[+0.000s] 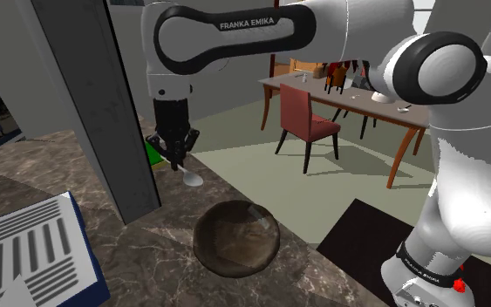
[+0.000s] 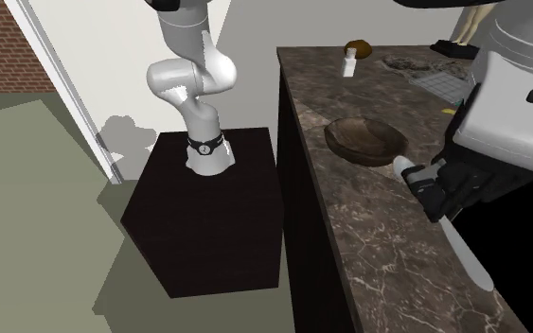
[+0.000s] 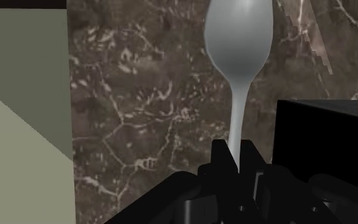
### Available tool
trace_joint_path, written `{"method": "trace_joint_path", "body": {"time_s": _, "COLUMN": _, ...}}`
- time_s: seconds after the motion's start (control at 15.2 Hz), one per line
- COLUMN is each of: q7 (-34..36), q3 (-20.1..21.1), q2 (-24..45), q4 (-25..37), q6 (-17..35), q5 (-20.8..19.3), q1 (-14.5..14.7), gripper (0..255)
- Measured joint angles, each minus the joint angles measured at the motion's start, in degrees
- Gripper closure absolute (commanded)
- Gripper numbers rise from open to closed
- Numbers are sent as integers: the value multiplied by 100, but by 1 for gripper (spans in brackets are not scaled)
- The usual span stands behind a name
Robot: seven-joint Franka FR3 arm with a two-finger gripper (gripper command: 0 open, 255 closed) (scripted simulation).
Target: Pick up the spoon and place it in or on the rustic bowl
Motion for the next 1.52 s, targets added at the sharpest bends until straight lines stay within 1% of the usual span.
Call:
{"method": "trace_joint_path", "body": {"time_s": 0.66, "q7": 131, "q3": 12, "q2": 163, "q4": 985, "q6": -811, "q5": -59, "q1": 102, "gripper": 255}}
{"method": "trace_joint_path", "body": {"time_s": 0.79, "q7": 141, "q3": 55, "q2": -244, "q4": 415, "q6": -635, "q5": 63, "q1": 23, "gripper": 255}}
{"method": "trace_joint_path", "body": {"time_s": 0.86, "q7": 173, "q3": 80, "q2": -388, "q4": 232, "q6": -579, "q5": 108, "q1": 23, "gripper": 255}}
{"method": "trace_joint_path", "body": {"time_s": 1.06, "q7": 213, "q3": 172, "q2": -1186, "q4": -869, "q6": -221, "q5": 381, "q1": -55, "gripper": 255}}
{"method": "trace_joint_path", "body": {"time_s": 1.19, "q7": 243, "q3": 217, "q2": -1581, "q4": -1322, "q6": -125, "q5": 528, "q1": -66, "gripper": 255}}
{"method": "trace_joint_path", "body": {"time_s": 1.52, "q7": 377, "q3": 349, "q2": -2559, "q4": -2448, "q6": 140, "q5": 929, "q1": 12, "gripper": 255}}
